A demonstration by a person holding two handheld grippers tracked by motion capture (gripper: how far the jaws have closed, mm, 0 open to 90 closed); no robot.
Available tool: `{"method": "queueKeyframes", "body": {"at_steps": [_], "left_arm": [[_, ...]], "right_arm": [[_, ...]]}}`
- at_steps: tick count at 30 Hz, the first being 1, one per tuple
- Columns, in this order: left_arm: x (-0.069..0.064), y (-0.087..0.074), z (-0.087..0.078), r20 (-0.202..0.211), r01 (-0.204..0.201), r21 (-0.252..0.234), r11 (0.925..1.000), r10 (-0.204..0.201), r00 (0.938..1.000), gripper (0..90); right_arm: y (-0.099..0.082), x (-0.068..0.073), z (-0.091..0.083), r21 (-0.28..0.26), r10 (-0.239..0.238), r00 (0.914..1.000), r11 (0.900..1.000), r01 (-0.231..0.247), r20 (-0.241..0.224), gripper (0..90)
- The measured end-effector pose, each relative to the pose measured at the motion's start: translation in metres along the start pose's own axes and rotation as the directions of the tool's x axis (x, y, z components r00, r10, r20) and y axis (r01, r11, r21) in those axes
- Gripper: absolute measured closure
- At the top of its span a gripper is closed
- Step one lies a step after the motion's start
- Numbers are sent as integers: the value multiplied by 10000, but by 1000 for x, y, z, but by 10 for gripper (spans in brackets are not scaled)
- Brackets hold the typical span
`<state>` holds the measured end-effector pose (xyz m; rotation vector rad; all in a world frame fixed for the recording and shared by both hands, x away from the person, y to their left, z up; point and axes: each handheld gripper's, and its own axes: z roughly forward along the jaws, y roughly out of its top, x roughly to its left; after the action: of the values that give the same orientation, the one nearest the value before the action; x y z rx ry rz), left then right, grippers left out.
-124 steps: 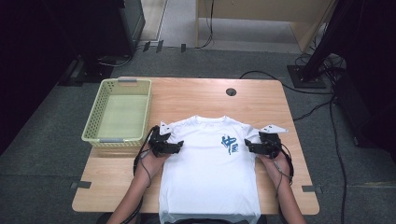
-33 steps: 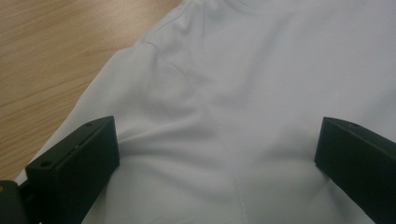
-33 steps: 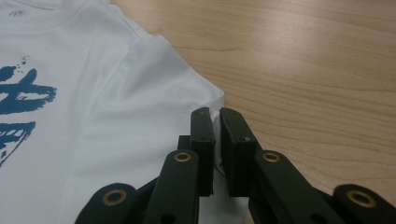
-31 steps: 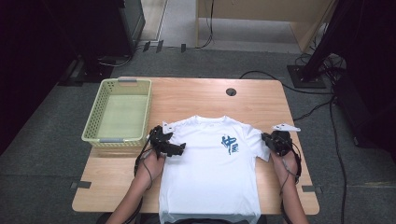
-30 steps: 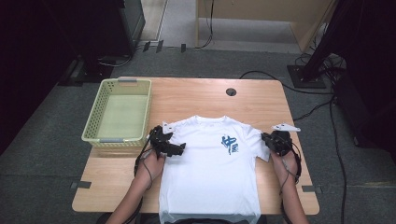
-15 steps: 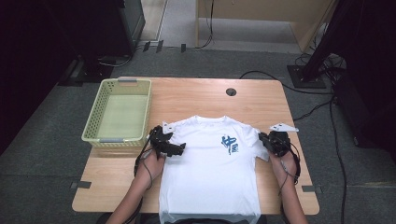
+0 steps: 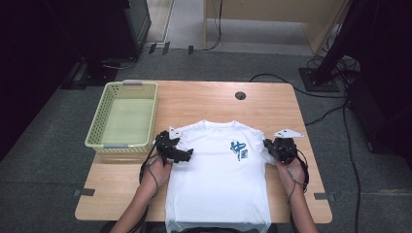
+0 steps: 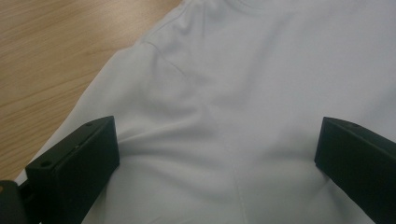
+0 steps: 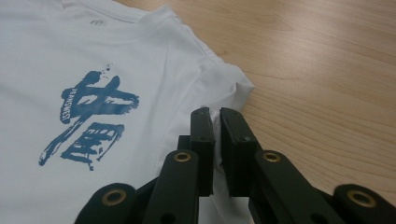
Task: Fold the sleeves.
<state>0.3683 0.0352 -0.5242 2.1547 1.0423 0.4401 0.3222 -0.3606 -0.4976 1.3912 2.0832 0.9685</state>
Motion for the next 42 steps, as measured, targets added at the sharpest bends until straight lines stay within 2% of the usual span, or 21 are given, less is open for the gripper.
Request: {"method": "queueKeyframes", "body": {"at_steps": [25, 35, 42], "left_arm": [[0, 0, 0, -1, 2, 3, 10000, -2, 10000, 0], [0, 0, 0, -4, 1, 11, 10000, -1, 10000, 0], [0, 1, 0, 26, -35, 3, 10000, 35, 10000, 0]], "right_arm": [[6, 33, 9, 260, -830, 9953, 9961, 844, -498, 850], [8, 43, 14, 349, -985, 9929, 9943, 1009, -662, 850], [13, 46, 16, 311, -834, 9935, 9958, 860, -778, 850]]}}
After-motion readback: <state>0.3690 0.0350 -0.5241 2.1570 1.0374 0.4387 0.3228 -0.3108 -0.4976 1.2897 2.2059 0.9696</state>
